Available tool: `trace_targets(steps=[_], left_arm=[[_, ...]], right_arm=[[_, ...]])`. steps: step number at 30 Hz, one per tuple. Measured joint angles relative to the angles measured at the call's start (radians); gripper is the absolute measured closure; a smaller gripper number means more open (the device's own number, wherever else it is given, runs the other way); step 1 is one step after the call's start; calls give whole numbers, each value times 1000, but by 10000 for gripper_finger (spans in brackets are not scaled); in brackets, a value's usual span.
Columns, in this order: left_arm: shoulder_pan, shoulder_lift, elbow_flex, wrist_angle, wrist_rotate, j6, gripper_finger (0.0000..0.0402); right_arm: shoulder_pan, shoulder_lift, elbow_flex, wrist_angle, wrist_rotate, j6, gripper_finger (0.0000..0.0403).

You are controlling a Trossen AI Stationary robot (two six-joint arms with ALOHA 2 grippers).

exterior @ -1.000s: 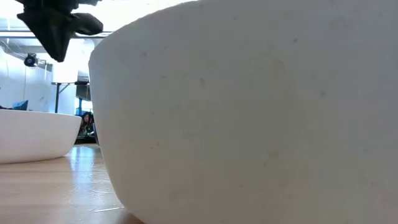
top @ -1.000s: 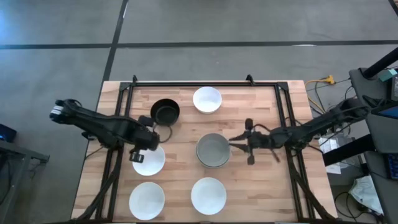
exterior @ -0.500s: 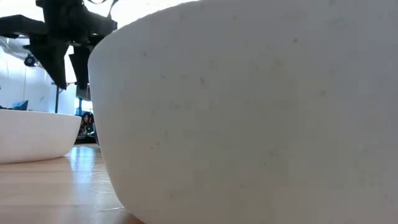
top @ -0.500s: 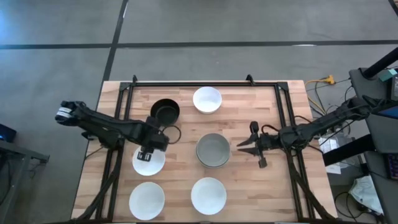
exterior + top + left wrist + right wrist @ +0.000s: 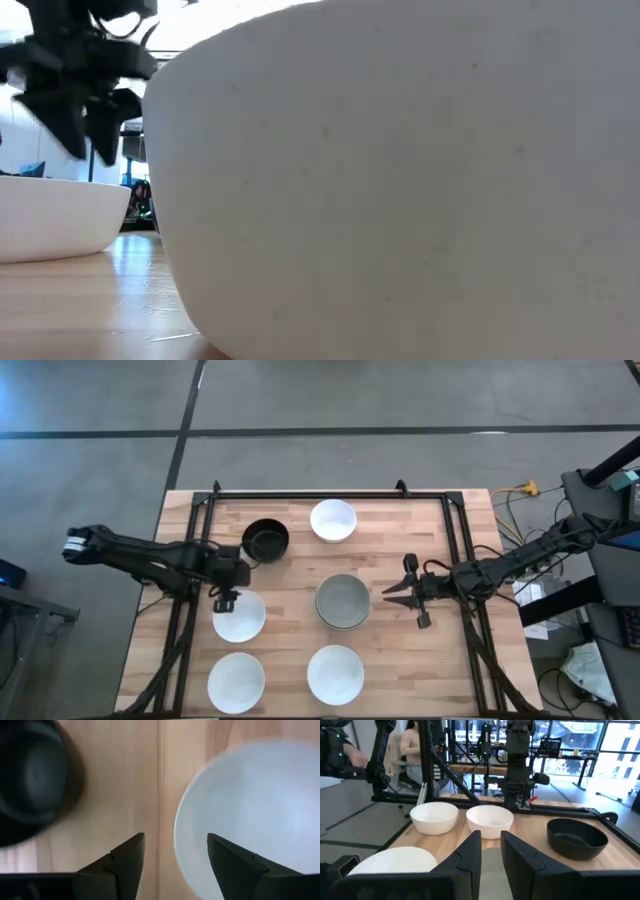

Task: Nest bowls inside each other
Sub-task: Stack the white bowl on top of the brown bowl

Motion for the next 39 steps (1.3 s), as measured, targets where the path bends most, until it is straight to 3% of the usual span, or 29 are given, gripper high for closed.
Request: trace_targets(steps=[4, 22, 27, 36, 39], left_arm=[[13, -3, -4, 11, 3, -1, 201], [117, 236, -2, 35, 117, 63, 209], [119, 269, -1, 40, 148, 83, 258], [119, 285, -1, 42, 154, 86, 386], [119, 284, 1, 42, 153, 85, 396]], right_arm=[[0, -2, 1, 4, 0, -8, 339], [0, -3, 2, 10, 8, -37, 340], [0, -3, 2, 9, 9, -36, 340], [0, -2, 2, 9, 9, -36, 339], [0, -2, 2, 9, 9, -36, 340]])
